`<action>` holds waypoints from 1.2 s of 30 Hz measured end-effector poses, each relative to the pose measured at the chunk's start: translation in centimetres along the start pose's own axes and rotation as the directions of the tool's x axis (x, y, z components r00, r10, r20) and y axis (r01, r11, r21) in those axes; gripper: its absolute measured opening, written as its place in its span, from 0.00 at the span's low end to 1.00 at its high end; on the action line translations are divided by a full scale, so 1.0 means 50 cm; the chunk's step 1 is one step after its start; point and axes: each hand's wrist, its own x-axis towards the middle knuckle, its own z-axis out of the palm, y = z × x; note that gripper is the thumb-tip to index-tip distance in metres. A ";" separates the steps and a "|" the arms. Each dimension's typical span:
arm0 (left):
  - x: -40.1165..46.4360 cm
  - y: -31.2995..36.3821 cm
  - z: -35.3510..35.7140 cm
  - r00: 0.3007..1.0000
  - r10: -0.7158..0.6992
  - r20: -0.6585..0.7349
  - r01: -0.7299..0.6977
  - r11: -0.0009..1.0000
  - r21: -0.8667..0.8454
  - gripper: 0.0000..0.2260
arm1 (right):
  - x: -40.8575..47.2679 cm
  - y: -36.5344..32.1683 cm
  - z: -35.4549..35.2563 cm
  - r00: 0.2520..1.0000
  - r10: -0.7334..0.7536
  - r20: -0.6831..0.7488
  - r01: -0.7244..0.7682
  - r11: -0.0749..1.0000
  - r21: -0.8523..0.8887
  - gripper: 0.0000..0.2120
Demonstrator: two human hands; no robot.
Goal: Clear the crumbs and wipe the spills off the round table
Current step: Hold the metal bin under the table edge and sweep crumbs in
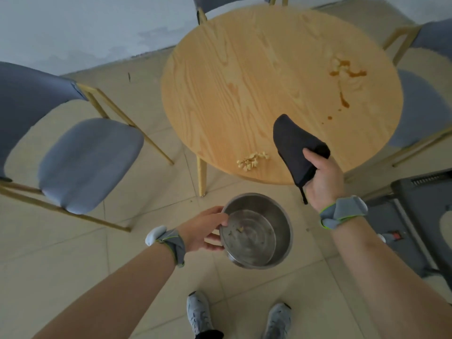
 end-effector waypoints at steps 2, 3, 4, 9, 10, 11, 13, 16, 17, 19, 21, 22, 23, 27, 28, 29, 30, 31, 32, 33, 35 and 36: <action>0.014 0.000 -0.030 0.999 -0.011 -0.032 0.010 1.000 -0.029 0.19 | 0.038 0.008 0.016 0.997 -0.043 -0.066 0.026 0.972 -0.235 0.11; 0.024 0.002 -0.046 0.999 -0.011 -0.052 0.009 0.999 -0.048 0.18 | 0.059 0.019 0.025 0.996 -0.049 -0.076 0.021 0.944 -0.328 0.12; 0.032 0.006 -0.058 0.998 -0.011 -0.067 0.006 0.997 -0.072 0.18 | 0.078 0.032 0.031 0.996 -0.039 -0.076 0.006 0.918 -0.396 0.14; 0.077 0.032 -0.104 0.997 0.012 -0.079 -0.020 0.995 -0.103 0.19 | 0.116 0.090 0.079 0.999 0.033 0.028 -0.009 0.797 -0.604 0.17; 0.084 0.035 -0.109 0.997 0.016 -0.074 -0.023 0.995 -0.099 0.19 | 0.118 0.097 0.087 0.999 0.036 0.037 -0.006 0.794 -0.608 0.19; 0.092 0.038 -0.115 0.997 0.018 -0.070 -0.026 0.994 -0.109 0.18 | 0.123 0.102 0.097 0.998 0.040 0.049 -0.001 0.793 -0.609 0.20; 0.097 0.039 -0.116 0.997 0.024 -0.067 -0.033 0.990 -0.138 0.18 | 0.126 0.106 0.099 0.996 0.034 0.081 0.022 0.796 -0.605 0.17; 0.107 0.035 -0.124 0.999 0.038 -0.037 -0.044 0.984 -0.175 0.16 | 0.138 0.119 0.097 0.993 0.044 0.110 0.034 0.783 -0.622 0.13; 0.108 0.033 -0.126 0.999 0.044 -0.027 -0.048 0.981 -0.187 0.16 | 0.138 0.124 0.096 0.991 0.063 0.120 0.026 0.778 -0.628 0.13; 0.105 0.035 -0.125 0.998 0.056 -0.017 -0.058 0.975 -0.214 0.16 | 0.136 0.133 0.092 0.985 0.101 0.141 0.011 0.775 -0.632 0.13; 0.101 0.038 -0.126 0.998 0.064 -0.012 -0.065 0.969 -0.237 0.17 | 0.129 0.146 0.090 0.977 0.138 0.162 -0.008 0.784 -0.621 0.13; 0.098 0.039 -0.125 0.998 0.068 -0.009 -0.068 0.967 -0.246 0.17 | 0.121 0.154 0.090 0.971 0.157 0.182 -0.012 0.788 -0.615 0.13; 0.095 0.041 -0.125 0.998 0.070 -0.009 -0.070 0.964 -0.256 0.17 | 0.112 0.161 0.089 0.963 0.169 0.208 -0.007 0.792 -0.611 0.15; 0.085 0.051 -0.125 0.996 0.085 -0.001 -0.082 0.963 -0.258 0.16 | 0.082 0.184 0.092 0.932 0.172 0.319 0.048 0.814 -0.580 0.15; 0.083 0.054 -0.124 0.996 0.087 -0.001 -0.085 0.963 -0.256 0.16 | 0.075 0.185 0.094 0.924 0.181 0.337 0.053 0.812 -0.582 0.15; 0.080 0.055 -0.122 0.996 0.086 -0.005 -0.084 0.962 -0.258 0.17 | 0.069 0.185 0.095 0.919 0.192 0.343 0.052 0.805 -0.591 0.14; 0.080 0.056 -0.121 0.997 0.082 -0.012 -0.082 0.961 -0.264 0.17 | 0.065 0.184 0.097 0.923 0.197 0.332 0.048 0.795 -0.605 0.13; 0.080 0.056 -0.119 0.997 0.080 -0.020 -0.083 0.959 -0.270 0.17 | 0.064 0.182 0.098 0.933 0.192 0.306 0.036 0.792 -0.609 0.12; 0.079 0.055 -0.118 0.996 0.079 -0.028 -0.084 0.958 -0.273 0.17 | 0.063 0.179 0.103 0.947 0.180 0.267 0.015 0.803 -0.596 0.11; 0.080 0.054 -0.117 0.996 0.080 -0.031 -0.085 0.958 -0.272 0.16 | 0.066 0.176 0.107 0.967 0.156 0.200 -0.016 0.824 -0.567 0.09; 0.080 0.052 -0.112 0.996 0.081 -0.032 -0.087 0.960 -0.264 0.15 | 0.077 0.161 0.115 0.992 0.124 -0.003 -0.112 0.884 -0.454 0.04; 0.081 0.053 -0.115 0.996 0.078 -0.035 -0.085 0.960 -0.266 0.15 | 0.085 0.150 0.123 0.985 0.147 -0.093 -0.172 0.914 -0.368 0.05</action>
